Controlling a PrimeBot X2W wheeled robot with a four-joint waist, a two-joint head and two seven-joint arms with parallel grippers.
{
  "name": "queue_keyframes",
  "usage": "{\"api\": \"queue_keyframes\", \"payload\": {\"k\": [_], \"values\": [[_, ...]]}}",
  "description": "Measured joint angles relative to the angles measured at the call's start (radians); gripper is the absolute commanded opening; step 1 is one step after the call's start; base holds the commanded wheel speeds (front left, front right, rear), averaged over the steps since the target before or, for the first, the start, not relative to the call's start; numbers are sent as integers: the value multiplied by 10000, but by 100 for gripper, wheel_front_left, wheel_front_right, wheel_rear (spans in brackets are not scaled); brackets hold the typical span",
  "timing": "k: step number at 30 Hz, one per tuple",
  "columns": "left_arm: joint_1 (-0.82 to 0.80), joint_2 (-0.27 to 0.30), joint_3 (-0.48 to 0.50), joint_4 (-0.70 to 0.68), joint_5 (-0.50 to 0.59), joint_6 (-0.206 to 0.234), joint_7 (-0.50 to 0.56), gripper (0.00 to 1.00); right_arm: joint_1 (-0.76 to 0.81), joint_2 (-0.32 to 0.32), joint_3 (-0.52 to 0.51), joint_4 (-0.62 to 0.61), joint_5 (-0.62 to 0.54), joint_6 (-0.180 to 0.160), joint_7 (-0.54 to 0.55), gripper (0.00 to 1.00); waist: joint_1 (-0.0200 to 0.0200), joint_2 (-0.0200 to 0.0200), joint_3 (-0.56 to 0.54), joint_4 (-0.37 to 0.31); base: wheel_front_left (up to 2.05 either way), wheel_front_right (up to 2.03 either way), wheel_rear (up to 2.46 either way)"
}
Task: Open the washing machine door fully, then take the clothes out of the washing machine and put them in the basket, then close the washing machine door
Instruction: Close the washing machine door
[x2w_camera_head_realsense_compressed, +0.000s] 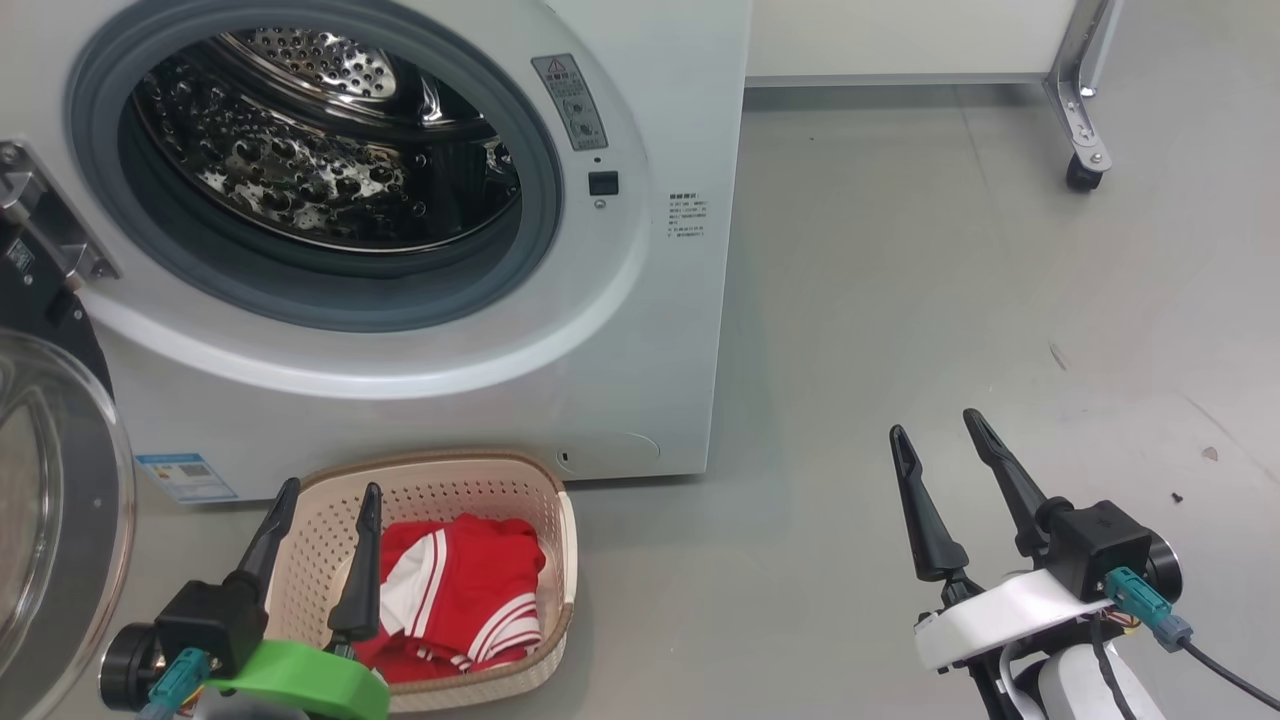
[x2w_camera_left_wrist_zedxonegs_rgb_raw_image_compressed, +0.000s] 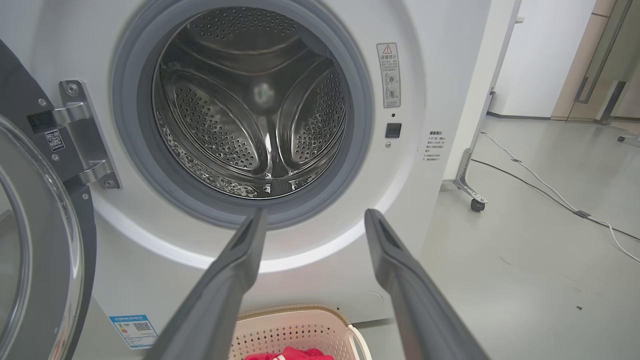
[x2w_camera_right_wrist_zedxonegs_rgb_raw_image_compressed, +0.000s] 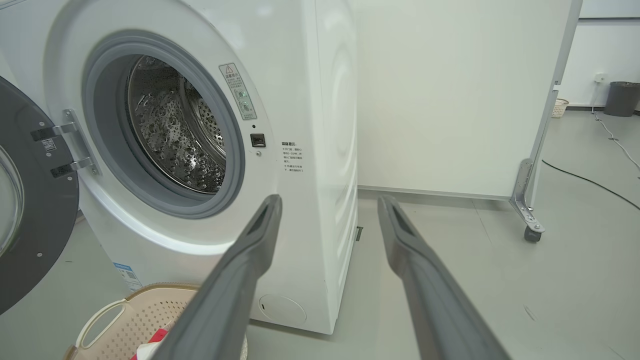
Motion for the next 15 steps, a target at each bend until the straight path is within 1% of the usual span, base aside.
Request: {"api": "queue_keyframes", "payload": {"k": [8,15], "values": [[15,-2,2,-29,2,79,0,100,0,0,29,4,0,0,0,100,0,0,65,41,-121,127,-6],[15,-4,15,-105,10,84,0,100,-1,0,27,4,19,-2,0,100,0,0,129,73,-99,99,0]]}}
